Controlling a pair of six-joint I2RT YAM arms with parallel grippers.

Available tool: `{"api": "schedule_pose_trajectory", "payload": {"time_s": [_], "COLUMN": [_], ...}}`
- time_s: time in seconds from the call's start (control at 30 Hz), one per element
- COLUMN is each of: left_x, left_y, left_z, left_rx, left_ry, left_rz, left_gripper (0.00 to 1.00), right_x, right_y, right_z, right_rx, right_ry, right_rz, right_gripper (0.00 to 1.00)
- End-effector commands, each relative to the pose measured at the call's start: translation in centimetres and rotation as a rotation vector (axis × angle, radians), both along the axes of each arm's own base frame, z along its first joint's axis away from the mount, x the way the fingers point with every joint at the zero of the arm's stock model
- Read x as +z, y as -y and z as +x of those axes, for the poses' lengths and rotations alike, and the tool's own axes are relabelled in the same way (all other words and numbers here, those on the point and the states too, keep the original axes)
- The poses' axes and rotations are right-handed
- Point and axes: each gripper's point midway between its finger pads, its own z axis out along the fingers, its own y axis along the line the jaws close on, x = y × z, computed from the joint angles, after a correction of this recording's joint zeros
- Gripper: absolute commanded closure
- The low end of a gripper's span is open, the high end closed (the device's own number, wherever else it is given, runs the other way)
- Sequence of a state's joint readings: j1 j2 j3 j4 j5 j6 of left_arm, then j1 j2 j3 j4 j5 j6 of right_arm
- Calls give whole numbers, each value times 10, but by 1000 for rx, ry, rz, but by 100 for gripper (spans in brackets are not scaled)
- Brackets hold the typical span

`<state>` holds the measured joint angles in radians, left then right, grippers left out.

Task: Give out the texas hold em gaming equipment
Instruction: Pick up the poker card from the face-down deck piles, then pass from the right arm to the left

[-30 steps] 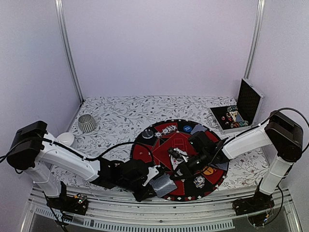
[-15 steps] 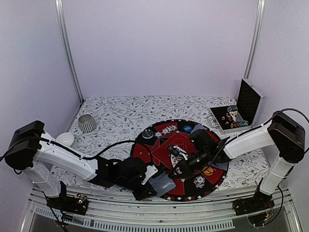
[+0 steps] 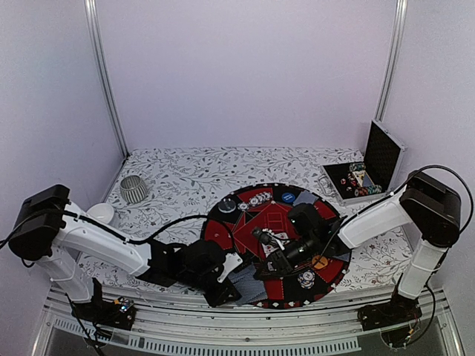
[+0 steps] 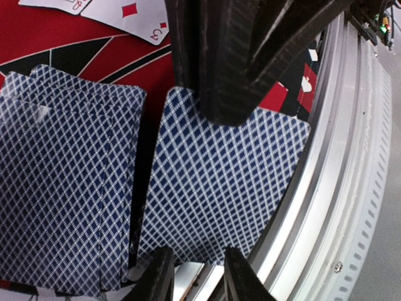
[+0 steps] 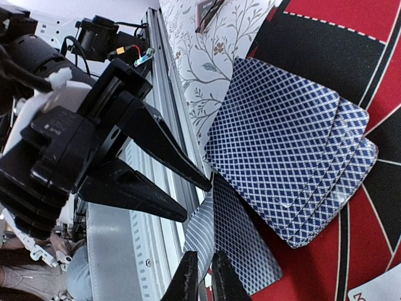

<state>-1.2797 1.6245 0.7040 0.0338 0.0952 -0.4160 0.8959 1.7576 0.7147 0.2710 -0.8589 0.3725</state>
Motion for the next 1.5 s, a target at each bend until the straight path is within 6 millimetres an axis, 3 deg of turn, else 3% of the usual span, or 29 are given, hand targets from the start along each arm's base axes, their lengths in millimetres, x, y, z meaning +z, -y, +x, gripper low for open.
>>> {"api": "schedule_pose_trajectory", "payload": {"time_s": [0.0,0.1,0.23,0.33,0.43,0.57,0.67,0.73,0.83,0.97,1.1,1.2,1.37,1.43,1.47], "left_x": [-4,-4,-4,1,26,87,119,128,120,134,146,147,136,134,133], "left_y": [1,0,0,0,3,15,13,5,-9,3,15,21,22,22,22], "left_z": [4,4,4,4,4,-9,-9,4,25,15,17,19,21,21,23], "left_rx": [3,4,3,4,-7,-112,-139,-101,-61,-180,-218,-232,-231,-232,-227], "left_ry": [-2,-1,-1,-1,18,51,92,109,111,115,153,157,145,143,146], "left_rz": [-4,-3,-6,-9,-62,-253,-313,-313,-257,-291,-316,-311,-271,-259,-252], "left_gripper": [70,70,70,70,66,51,42,34,27,25,24,34,85,100,100], "right_x": [1,2,4,9,17,33,46,60,92,118,125,129,135,139,140], "right_y": [-7,-7,-5,0,6,12,16,17,17,19,15,12,14,15,15], "right_z": [-8,-6,-6,-4,-3,1,7,4,-4,-5,-11,-12,-13,-12,-12], "right_rx": [31,20,13,-2,-5,-15,-27,-11,33,45,72,81,81,76,71], "right_ry": [-28,-26,-20,7,51,102,132,154,215,279,283,292,316,328,335], "right_rz": [27,21,7,-22,-44,-41,-24,9,103,170,194,204,219,225,227], "right_gripper": [87,87,97,98,98,98,98,98,98,98,98,98,98,98,98]}}
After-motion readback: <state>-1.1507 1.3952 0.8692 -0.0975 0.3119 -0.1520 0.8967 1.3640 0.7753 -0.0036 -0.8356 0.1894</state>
